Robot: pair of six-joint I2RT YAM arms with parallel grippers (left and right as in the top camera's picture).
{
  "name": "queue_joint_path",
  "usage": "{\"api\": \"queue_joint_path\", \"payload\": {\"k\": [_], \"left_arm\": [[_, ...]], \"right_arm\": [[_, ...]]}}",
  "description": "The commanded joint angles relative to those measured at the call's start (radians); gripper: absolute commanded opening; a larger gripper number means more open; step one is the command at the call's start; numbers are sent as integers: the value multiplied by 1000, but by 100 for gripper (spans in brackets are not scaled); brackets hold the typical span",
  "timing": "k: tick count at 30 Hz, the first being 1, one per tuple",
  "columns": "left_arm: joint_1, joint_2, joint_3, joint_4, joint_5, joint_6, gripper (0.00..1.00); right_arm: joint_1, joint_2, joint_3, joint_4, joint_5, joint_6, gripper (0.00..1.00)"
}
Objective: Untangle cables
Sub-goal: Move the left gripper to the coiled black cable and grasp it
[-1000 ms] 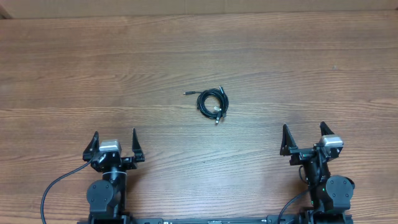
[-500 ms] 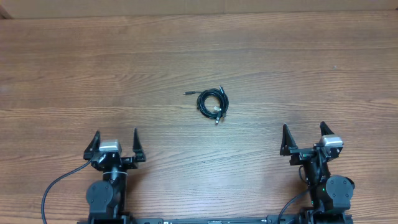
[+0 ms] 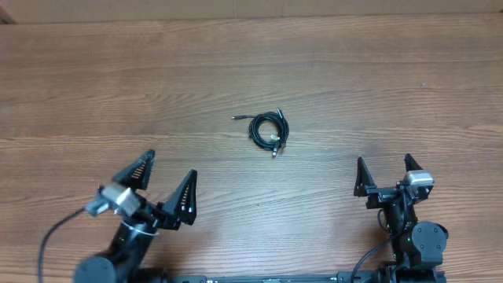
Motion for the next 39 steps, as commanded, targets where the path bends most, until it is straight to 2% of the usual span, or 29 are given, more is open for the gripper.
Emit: {"api": "queue_joint_path", "payload": {"k": [1, 4, 6, 8, 9, 12, 14, 17, 19, 22, 24, 27, 29, 30, 32, 35, 38, 39], "left_arm": [[6, 236, 318, -274, 162, 252, 100], [5, 482, 571, -568, 257, 373, 100], [4, 643, 718, -732, 296, 415, 100], [2, 794, 837, -851, 351, 416, 100], [-5, 877, 889, -895, 413, 416, 100], [-34, 1029, 930, -914, 569, 417, 100], [-58, 1098, 930, -913, 602, 418, 100], [-105, 1205, 930, -911, 562, 446, 100], [-143, 1271, 931, -882, 484, 446, 100], [-179, 1331, 930, -819, 344, 446, 100], [-205, 1381, 930, -733, 263, 433, 100], [-222, 1457, 930, -589, 264, 416, 100], [-223, 1492, 930, -523, 259, 365, 100], [-225, 1530, 930, -476, 230, 307, 100], [-232, 1581, 930, -453, 179, 215, 100], [-248, 1656, 930, -449, 164, 201, 100], [-254, 1720, 930, -438, 115, 179, 88], [-255, 1739, 930, -431, 115, 156, 87]], "right_arm": [[-8, -12, -10, 3, 5, -2, 100], [-8, -12, -10, 9, 0, -1, 100], [-6, -12, -10, 43, -96, 0, 100], [-5, -12, -10, 75, -327, 59, 100], [-5, -12, -10, 87, -564, 158, 100], [-5, -12, -10, 230, -818, 348, 100], [-5, -12, -10, 346, -870, 452, 100], [-5, -12, -10, 470, -802, 570, 100], [-6, -12, 4, 523, -736, 653, 100], [-8, -9, 70, 512, -682, 648, 100], [-26, 18, 193, 383, -648, 610, 100], [-50, 151, 491, -50, -648, 399, 100], [-50, 253, 649, -283, -620, 281, 100], [-50, 334, 757, -450, -548, 247, 100], [-50, 437, 874, -623, -472, 227, 100], [-47, 575, 987, -743, -521, 239, 100], [-47, 666, 1003, -750, -851, 238, 100], [-48, 691, 1003, -758, -932, 238, 100]]}}
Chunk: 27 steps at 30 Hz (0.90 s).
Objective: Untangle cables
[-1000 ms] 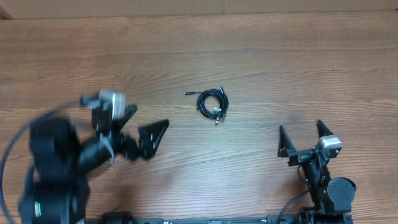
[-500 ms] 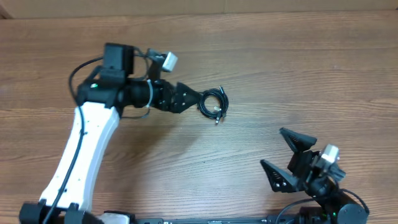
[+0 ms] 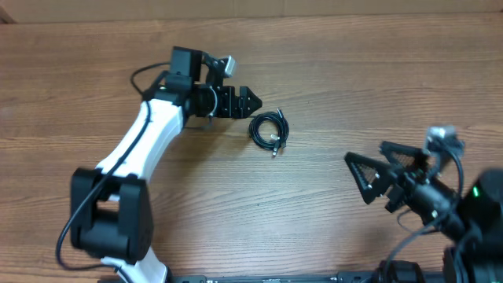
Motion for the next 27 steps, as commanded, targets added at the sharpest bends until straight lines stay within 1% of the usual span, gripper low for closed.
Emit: {"api": "queue_joint_path", "payload": {"k": [1, 2, 4, 6, 7, 11, 13, 14, 16, 18, 23, 26, 27], "left_arm": [[-13, 78, 13, 18, -49, -92, 84], [-14, 94, 13, 18, -47, -97, 81], [-19, 120, 13, 18, -29, -99, 79], [-29, 143, 13, 18, -33, -99, 69], [-34, 151, 13, 18, -36, -99, 62], [-55, 179, 13, 10, -69, -114, 58], [-65, 190, 13, -9, -117, -138, 54], [-66, 194, 13, -13, -126, -140, 52], [-69, 194, 13, -14, -128, -140, 44], [-70, 194, 13, -12, -132, -140, 41], [-76, 195, 13, -50, -211, -163, 40], [-88, 195, 13, -56, -218, -162, 38], [-90, 195, 13, -48, -218, -162, 28]], "right_arm": [[-2, 93, 19, -13, -324, -26, 100], [-2, 111, 19, -13, -323, -23, 100], [-2, 159, 19, -23, -319, -23, 100], [0, 210, 19, -49, -269, 10, 100], [8, 237, 19, -73, -192, 49, 100], [71, 321, 19, -130, -25, 57, 100], [116, 362, 19, -130, -2, 58, 100], [140, 384, 19, -127, 3, 60, 100], [197, 433, 19, -111, 7, 62, 100], [233, 472, 19, -87, 11, 76, 100], [308, 547, 19, -63, 99, 133, 100], [336, 564, 19, -53, 114, 137, 100], [339, 564, 19, -48, 114, 142, 100]]}}
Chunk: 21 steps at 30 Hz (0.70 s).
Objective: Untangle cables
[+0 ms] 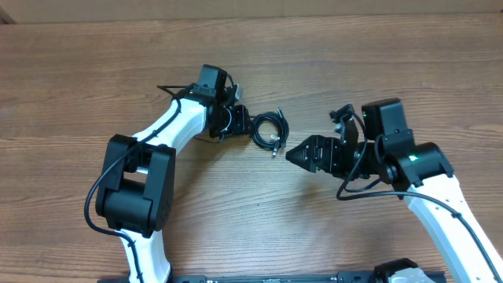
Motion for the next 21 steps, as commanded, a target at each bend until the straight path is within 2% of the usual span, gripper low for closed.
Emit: {"api": "queue_joint_path", "payload": {"k": [1, 7, 10, 12, 18, 21], "left_arm": [[-19, 14, 13, 26, -30, -20, 16], [-19, 14, 13, 33, -27, -41, 19], [-23, 14, 13, 32, -27, -41, 25], [-26, 14, 13, 34, -27, -41, 18], [-34, 14, 13, 35, -27, -41, 15], [-39, 14, 13, 34, -27, -41, 18]], "right_arm": [[15, 2, 19, 17, 29, 32, 100], [15, 2, 19, 17, 29, 32, 100], [15, 2, 19, 17, 29, 32, 100], [15, 2, 19, 16, 27, 32, 100], [15, 2, 19, 11, 11, 32, 100], [15, 2, 19, 5, 10, 32, 100]]}}
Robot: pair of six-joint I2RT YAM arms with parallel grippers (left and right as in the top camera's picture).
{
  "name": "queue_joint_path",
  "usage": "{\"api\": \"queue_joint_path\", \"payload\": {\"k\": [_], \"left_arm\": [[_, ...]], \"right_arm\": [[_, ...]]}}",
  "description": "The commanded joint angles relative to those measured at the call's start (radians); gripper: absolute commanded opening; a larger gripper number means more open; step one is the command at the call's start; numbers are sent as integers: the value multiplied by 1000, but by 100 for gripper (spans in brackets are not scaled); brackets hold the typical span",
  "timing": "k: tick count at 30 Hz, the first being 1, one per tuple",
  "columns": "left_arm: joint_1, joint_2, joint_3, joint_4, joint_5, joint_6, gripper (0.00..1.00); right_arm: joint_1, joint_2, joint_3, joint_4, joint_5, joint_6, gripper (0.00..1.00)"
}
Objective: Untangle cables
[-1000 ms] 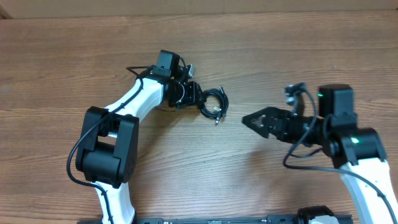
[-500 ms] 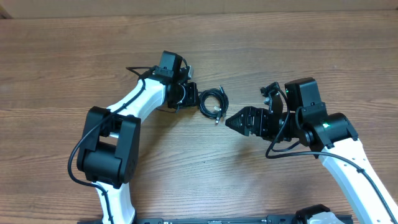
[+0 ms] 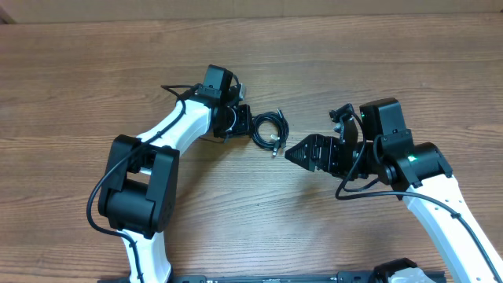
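Note:
A small black cable coil [image 3: 269, 130] with light plug ends lies on the wooden table [image 3: 377, 63], a little left of centre. My left gripper [image 3: 247, 123] is down at the coil's left edge, touching or nearly touching it. It hides the cable's loose left end, and its jaw gap does not show from above. My right gripper [image 3: 288, 154] points left, its tip just right of and below the coil, a short way from the plug end. Its fingers overlap into one dark wedge, so its state is unclear.
The left arm [image 3: 157, 145] reaches in from the lower left and the right arm [image 3: 428, 177] from the lower right. A pale wall edge [image 3: 251, 8] runs along the table's far side.
My left gripper has shifted slightly right, closer onto the coil's left edge. The right gripper and the coil look the same.
Both grippers stood open near the front edge, far from the coil. Then the left gripper was up beside the coil's upper left and the right arm had lifted. Later both tips flanked the coil, the left one now against it.

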Motion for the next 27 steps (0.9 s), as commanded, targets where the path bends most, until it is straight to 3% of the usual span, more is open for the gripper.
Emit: {"api": "queue_joint_path", "payload": {"k": [1, 7, 9, 12, 20, 22, 27], "left_arm": [[-12, 14, 13, 3, -6, -3, 18], [-13, 14, 13, 15, -18, -13, 16], [-13, 14, 13, 22, -18, -13, 4], [-12, 11, 16, 23, 9, -13, 4], [8, -134, 117, -1, 396, -21, 4], [8, -187, 126, -1, 421, -90, 4], [8, -319, 126, -2, 422, -466, 4]], "right_arm": [[5, 2, 19, -5, -9, 2, 100], [5, 2, 19, -12, -8, 2, 100], [5, 2, 19, -12, -8, 1, 100], [5, 2, 19, -12, -8, 1, 100], [5, 2, 19, -5, 140, 1, 100], [5, 5, 19, 6, 157, 1, 100], [5, 40, 19, 58, 152, 18, 100]]}}
